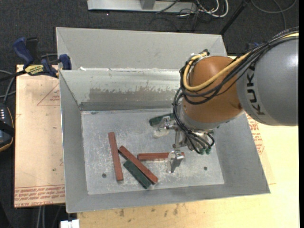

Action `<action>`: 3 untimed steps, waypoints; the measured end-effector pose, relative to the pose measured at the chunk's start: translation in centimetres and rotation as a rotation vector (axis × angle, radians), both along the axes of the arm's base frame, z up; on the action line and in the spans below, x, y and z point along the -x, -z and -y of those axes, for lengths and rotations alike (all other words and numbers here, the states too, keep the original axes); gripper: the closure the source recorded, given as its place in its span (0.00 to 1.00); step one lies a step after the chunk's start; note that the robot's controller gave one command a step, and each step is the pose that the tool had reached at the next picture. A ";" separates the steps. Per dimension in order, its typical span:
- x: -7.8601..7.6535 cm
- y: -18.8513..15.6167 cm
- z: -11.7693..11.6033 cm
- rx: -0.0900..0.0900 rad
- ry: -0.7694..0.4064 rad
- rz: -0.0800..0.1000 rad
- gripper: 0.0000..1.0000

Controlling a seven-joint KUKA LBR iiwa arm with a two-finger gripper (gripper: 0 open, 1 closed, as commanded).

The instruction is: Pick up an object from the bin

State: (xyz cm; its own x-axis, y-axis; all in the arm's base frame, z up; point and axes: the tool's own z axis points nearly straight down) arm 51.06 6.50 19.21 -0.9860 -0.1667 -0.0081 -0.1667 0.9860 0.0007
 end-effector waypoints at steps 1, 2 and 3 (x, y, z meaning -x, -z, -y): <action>-2.9 11.3 1.0 -0.003 -0.080 0.010 1.00; -2.9 11.3 1.0 -0.003 -0.080 0.010 1.00; -2.4 -1.5 0.8 0.001 -0.049 -0.005 1.00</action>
Offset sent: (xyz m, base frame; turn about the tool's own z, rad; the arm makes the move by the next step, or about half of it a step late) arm 0.0000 0.0000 0.0000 0.0000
